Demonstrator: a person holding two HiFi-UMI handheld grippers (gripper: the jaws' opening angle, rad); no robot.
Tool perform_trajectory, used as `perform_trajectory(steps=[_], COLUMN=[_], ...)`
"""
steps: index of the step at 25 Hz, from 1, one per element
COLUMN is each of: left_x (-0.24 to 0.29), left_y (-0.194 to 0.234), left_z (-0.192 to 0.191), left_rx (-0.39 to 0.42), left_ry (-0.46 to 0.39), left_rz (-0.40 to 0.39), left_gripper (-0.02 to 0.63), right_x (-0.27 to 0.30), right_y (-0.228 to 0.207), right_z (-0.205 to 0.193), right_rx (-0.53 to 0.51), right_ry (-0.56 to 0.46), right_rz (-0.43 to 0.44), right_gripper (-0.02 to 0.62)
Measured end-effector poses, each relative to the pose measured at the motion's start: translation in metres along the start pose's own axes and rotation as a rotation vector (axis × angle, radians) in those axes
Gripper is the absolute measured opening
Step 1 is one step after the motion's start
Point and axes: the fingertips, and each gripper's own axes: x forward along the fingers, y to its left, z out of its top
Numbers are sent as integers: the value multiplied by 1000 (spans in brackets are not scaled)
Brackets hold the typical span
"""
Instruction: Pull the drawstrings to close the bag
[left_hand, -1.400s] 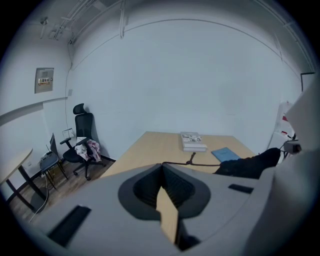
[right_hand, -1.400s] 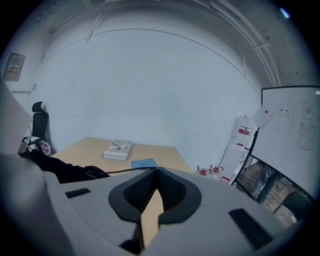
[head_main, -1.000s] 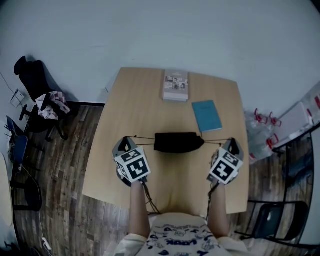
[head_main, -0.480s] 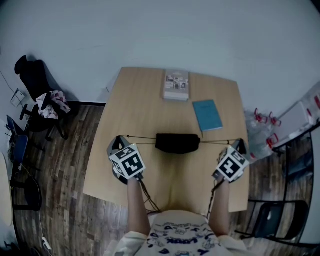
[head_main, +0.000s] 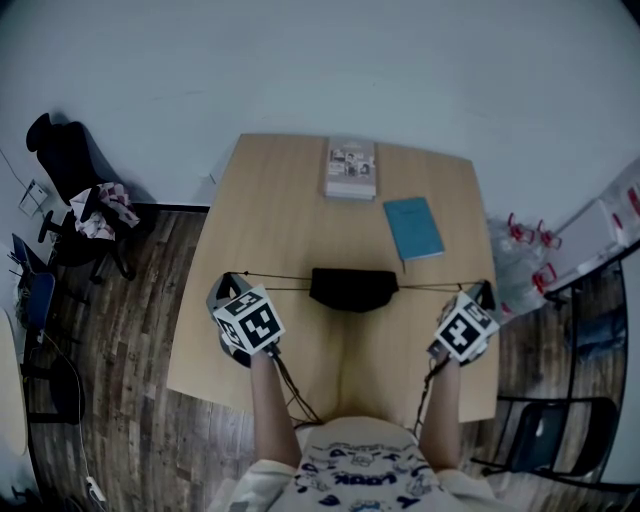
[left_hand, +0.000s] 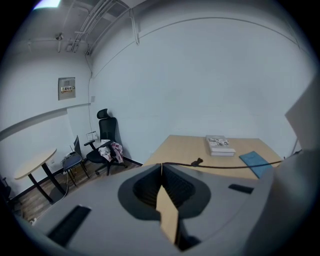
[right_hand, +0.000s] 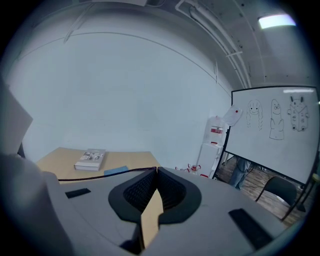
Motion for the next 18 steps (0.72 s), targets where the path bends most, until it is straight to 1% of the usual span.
perform_trajectory(steps=[5,11,13,14,16,18], left_x=[-2,1,2,2,2,3], left_y=[4,1,-3,-6,-11,-20], left_z=[1,2,2,-1,-7,-14], left_rx=[-2,-30,-41,-38,-16,12], left_ry=[-24,-26,-28,-21,-1,25], left_rz=[18,-17,-49,-63,-92,-145], left_gripper=[5,5,5,5,5,5], right_x=[3,2,5,7,9,13], right_y=[-6,-2,2,6,17,23], right_z=[-10,-5,-7,-13,-26,-36], right_rx=[19,29,27,26,17,-18], right_ry=[16,24,49,76,132,148], right_rz=[0,13,46,77,151,190], right_gripper=[6,6,5,5,5,5])
